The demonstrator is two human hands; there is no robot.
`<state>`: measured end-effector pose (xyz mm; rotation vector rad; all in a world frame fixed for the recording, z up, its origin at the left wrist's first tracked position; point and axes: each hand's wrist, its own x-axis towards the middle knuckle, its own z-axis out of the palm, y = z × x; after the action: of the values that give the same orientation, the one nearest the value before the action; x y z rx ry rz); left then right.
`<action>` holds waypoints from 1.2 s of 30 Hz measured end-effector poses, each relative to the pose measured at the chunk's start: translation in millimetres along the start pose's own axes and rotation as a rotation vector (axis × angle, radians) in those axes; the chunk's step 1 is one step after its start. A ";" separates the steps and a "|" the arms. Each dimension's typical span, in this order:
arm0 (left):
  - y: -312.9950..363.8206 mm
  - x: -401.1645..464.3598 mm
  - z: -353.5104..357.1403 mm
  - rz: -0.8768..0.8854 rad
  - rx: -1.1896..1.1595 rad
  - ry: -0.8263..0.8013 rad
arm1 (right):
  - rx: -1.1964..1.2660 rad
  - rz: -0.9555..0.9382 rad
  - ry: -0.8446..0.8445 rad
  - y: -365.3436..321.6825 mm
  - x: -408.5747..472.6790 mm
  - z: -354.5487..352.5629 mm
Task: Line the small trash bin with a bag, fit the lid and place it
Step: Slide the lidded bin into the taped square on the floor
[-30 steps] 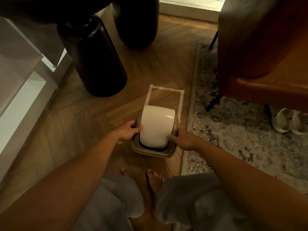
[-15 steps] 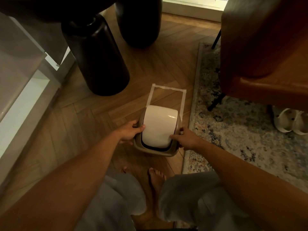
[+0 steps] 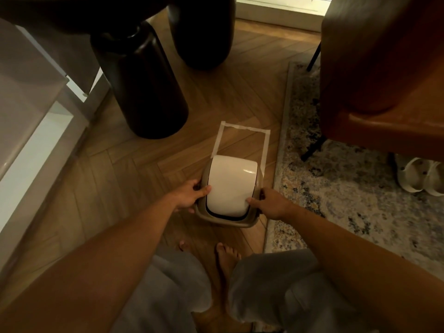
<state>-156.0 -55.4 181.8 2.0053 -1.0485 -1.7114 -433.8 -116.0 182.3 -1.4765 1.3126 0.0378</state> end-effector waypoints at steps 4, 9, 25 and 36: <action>-2.1 3.9 -0.2 0.014 0.000 -0.010 | -0.009 -0.017 -0.007 2.7 1.5 0.5; -6.0 6.6 0.4 0.020 0.014 0.001 | -0.027 -0.028 0.000 4.3 1.5 0.4; -7.1 19.2 10.6 0.138 -0.027 0.115 | -0.020 -0.145 0.074 3.8 9.8 -12.5; -30.0 25.4 59.6 0.246 -0.068 0.402 | 0.153 -0.270 0.437 16.3 -4.1 48.9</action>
<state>-201.8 -39.0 129.5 1.9695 -1.0268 -1.1436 -418.0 -75.1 154.7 -1.5690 1.4072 -0.5778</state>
